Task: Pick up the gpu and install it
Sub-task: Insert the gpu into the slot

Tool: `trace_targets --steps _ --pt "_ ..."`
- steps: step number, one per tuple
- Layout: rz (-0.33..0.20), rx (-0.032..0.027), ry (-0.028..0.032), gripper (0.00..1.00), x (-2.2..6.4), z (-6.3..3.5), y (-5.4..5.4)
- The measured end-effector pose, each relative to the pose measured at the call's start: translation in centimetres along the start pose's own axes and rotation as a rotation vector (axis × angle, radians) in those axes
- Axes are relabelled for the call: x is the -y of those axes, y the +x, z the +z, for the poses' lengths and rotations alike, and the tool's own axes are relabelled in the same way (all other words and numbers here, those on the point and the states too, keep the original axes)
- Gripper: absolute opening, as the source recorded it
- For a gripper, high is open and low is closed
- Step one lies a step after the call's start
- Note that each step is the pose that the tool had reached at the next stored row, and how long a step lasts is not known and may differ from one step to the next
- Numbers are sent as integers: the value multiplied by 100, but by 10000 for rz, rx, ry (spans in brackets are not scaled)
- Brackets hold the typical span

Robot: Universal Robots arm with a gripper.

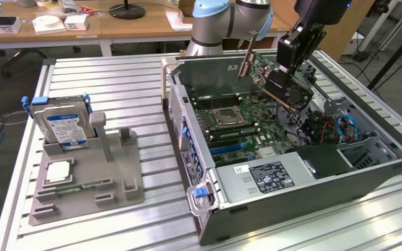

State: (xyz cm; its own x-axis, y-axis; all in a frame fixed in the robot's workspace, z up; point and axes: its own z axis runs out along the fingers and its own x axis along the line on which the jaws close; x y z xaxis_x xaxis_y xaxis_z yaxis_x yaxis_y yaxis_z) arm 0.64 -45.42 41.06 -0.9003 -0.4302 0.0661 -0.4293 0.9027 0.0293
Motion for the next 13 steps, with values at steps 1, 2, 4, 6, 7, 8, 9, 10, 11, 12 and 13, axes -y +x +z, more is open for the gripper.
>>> trace_targets --steps 1,2,4,6,7,8,9,10,11,12,13 --pt "-51 -1 3 26 0 0 0" --pt "-103 -3 6 26 0 1 0" --pt "-207 -6 13 26 0 1 0" --pt "-306 -10 20 26 0 1 0" --pt "-360 -11 24 26 0 2 0" --pt "-415 -12 27 26 0 2 0" --pt "-472 -14 31 26 0 2 0" --pt "-537 -16 35 26 0 2 0" --pt "-597 -18 39 26 0 3 0" --pt "-656 -19 43 26 0 3 0" --pt "-717 -21 48 26 0 3 0"
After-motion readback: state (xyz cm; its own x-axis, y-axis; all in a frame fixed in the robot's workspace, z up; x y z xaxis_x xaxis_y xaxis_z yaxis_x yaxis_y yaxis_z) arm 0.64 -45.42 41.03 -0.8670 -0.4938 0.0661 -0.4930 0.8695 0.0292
